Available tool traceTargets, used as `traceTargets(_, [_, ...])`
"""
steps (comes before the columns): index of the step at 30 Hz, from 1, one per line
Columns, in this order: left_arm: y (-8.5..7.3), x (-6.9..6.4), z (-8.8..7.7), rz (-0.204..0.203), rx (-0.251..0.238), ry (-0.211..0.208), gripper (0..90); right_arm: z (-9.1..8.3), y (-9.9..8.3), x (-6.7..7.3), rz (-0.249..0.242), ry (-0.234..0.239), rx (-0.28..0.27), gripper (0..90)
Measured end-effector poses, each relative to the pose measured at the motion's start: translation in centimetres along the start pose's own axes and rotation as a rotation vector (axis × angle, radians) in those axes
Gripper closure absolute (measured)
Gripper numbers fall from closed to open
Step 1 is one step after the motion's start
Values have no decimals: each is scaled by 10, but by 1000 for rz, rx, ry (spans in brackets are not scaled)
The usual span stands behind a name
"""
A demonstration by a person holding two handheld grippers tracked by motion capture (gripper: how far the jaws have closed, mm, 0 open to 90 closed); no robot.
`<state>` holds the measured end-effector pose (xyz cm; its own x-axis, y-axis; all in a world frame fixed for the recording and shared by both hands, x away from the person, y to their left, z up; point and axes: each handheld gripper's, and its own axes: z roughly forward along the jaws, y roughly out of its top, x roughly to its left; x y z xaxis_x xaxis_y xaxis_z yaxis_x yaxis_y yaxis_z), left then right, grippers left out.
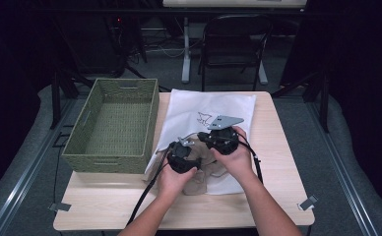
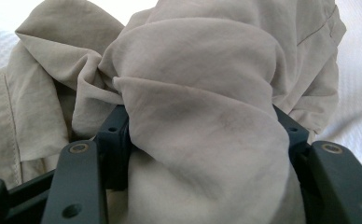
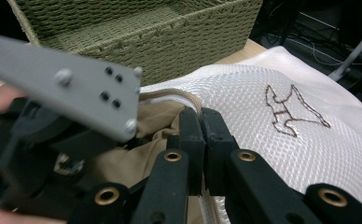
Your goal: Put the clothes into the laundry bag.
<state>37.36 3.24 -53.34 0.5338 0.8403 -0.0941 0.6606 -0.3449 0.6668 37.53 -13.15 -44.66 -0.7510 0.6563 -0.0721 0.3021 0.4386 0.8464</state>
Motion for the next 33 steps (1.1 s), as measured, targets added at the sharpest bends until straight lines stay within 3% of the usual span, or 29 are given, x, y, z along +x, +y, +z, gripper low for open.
traceTargets(4, [1,4,4,-16,-14,16,348,1,0,0,1,2,0,886])
traceTargets(10, [4,-2,-1,26,-9,52,244,1,-2,-3,5,-12,4,885])
traceTargets(20, [5,-11,-40,59,-31,-15,218,1,-4,-8,14,-22,5,885])
traceTargets(23, [1,-10,-60,54,-46,-68,204,1,-4,-9,17,-24,1,885])
traceTargets(30, [-7,0,-90,101,-49,-77,228,0,-4,-10,19,-24,2,885])
traceTargets(33, [-16,12,-104,103,-37,-70,237,0,-4,-10,20,-22,0,885])
